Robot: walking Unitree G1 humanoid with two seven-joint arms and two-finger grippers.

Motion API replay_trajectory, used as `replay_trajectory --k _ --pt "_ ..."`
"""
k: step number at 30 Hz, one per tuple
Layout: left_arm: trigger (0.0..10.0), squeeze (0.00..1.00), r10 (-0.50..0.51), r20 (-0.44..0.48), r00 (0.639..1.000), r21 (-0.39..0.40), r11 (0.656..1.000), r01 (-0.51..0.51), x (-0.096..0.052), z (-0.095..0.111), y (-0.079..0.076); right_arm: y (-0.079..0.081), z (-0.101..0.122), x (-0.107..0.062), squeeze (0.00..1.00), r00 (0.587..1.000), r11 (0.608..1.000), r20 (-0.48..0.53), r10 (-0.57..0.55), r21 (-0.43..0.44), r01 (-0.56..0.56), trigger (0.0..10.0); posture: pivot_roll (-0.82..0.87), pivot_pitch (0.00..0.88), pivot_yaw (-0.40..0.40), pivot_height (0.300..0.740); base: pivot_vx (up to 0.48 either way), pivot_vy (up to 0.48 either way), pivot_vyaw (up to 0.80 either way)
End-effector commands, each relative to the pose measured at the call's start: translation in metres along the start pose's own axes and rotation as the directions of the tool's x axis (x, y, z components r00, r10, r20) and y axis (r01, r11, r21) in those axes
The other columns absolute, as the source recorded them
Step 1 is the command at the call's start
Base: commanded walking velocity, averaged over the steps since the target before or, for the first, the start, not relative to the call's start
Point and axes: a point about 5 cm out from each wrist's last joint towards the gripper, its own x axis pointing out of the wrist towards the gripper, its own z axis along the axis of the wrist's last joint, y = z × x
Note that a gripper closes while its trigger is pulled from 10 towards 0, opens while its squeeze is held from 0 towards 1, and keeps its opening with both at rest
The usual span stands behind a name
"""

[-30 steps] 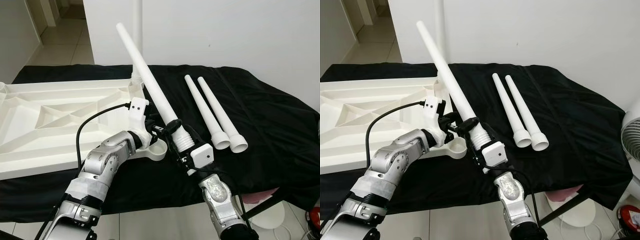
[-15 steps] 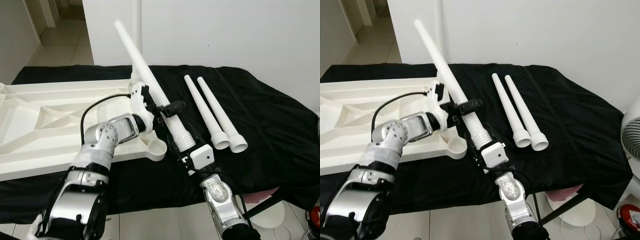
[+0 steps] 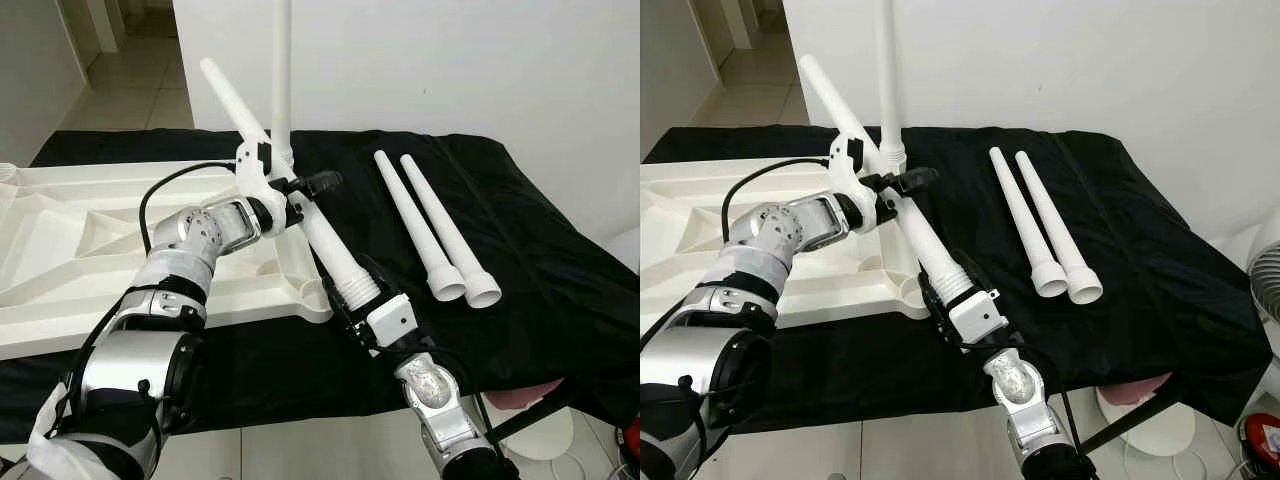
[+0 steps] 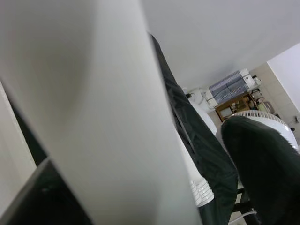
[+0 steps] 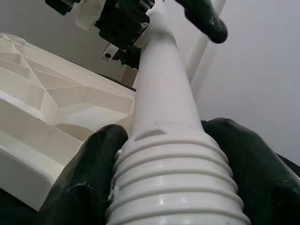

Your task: Building children table

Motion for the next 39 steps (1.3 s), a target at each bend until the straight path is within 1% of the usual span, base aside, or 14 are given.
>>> replay_trajectory --k 1,2,6,15,16,17,21,24,30,31,33,36,37,39 --pt "3.5 0.0 0.006 0.002 1.0 0.002 1.0 -0.006 0.002 0.001 -0.001 -0.002 0.002 0.001 0.0 1.0 1.0 0.018 -0.005 -0.015 0.005 10.0 0.01 0.029 -0.005 0.74 0.0 0.0 0.0" --pt "0.0 0.0 0.001 0.006 1.0 -0.011 1.0 -0.001 0.002 0.002 -0.001 -0.002 0.002 0.001 0.0 1.0 1.0 0.018 -0.012 -0.019 0.013 10.0 0.01 0.03 -0.004 0.74 0.0 0.0 0.0" --pt "0.0 0.0 -0.022 0.028 0.999 -0.035 0.999 0.023 0.001 0.007 -0.002 -0.003 0.001 0.0 0.0 0.999 0.999 0.012 -0.035 -0.006 0.035 10.0 0.01 0.039 -0.007 0.74 0.0 0.0 0.0" --pt "0.0 0.0 -0.013 0.066 0.998 -0.062 0.998 0.017 -0.001 0.014 0.002 -0.005 0.001 0.002 0.0 0.998 0.998 0.006 -0.063 0.013 0.063 10.0 0.02 0.042 -0.008 0.74 0.0 0.0 0.0" --pt "0.0 0.0 -0.016 0.067 0.998 -0.066 0.998 0.02 -0.002 0.014 0.001 -0.005 0.001 0.002 0.3 0.997 0.997 0.002 -0.073 0.032 0.073 10.0 0.02 0.044 -0.01 0.74 0.0 0.0 0.0" --pt "10.0 0.0 -0.025 0.055 0.998 -0.044 0.999 0.027 -0.001 0.014 0.0 -0.006 0.0 0.003 1.0 0.996 0.993 -0.001 -0.091 0.07 0.09 10.0 0.02 0.043 -0.01 0.74 0.0 0.0 0.0" --pt "10.0 0.0 -0.017 0.056 0.998 -0.039 0.999 0.019 0.0 0.015 -0.001 -0.007 0.0 0.003 1.0 0.995 0.991 -0.003 -0.103 0.086 0.103 10.0 0.02 0.043 -0.01 0.74 0.0 0.0 0.0" --pt "10.0 0.0 -0.03 0.086 0.996 -0.025 0.999 0.032 -0.001 0.02 -0.005 -0.01 -0.001 0.005 1.0 0.991 0.982 -0.019 -0.133 0.129 0.135 10.0 0.02 0.04 -0.013 0.74 0.0 0.0 0.0" --pt "10.0 0.0 -0.028 0.133 0.991 -0.001 1.0 0.028 -0.002 0.028 -0.006 -0.008 -0.002 0.01 1.0 0.991 0.975 -0.046 -0.123 0.178 0.13 10.0 0.02 0.032 -0.016 0.74 0.0 0.0 0.0" --pt "10.0 0.0 -0.028 0.133 0.991 -0.001 1.0 0.028 -0.002 0.028 -0.006 -0.008 -0.002 0.01 1.0 0.991 0.975 -0.046 -0.123 0.178 0.13 10.0 0.02 0.032 -0.016 0.74 0.0 0.0 0.0" --pt "10.0 0.0 -0.028 0.157 0.987 0.022 0.999 0.025 -0.003 0.032 -0.007 -0.006 -0.004 0.014 1.0 0.99 0.973 -0.083 -0.112 0.191 0.126 10.0 0.03 0.029 -0.018 0.74 0.0 0.0 0.0" --pt "10.0 0.0 -0.028 0.163 0.986 0.028 0.999 0.024 -0.003 0.033 -0.008 -0.006 -0.004 0.015 1.0 0.99 0.973 -0.092 -0.109 0.193 0.125 10.0 0.03 0.029 -0.018 0.74 0.0 0.0 0.0" --pt "10.0 0.0 -0.039 0.173 0.984 0.047 0.998 0.032 -0.003 0.033 -0.01 -0.005 -0.005 0.022 0.0 0.988 0.977 -0.126 -0.09 0.183 0.112 10.0 0.03 0.023 -0.024 0.74 0.0 0.0 0.0" --pt "10.0 0.0 -0.052 0.188 0.981 0.079 0.996 0.037 -0.002 0.032 -0.013 -0.005 -0.005 0.034 0.0 0.981 0.979 -0.182 -0.071 0.175 0.103 10.0 0.03 0.021 -0.027 0.74 0.0 0.0 0.0"
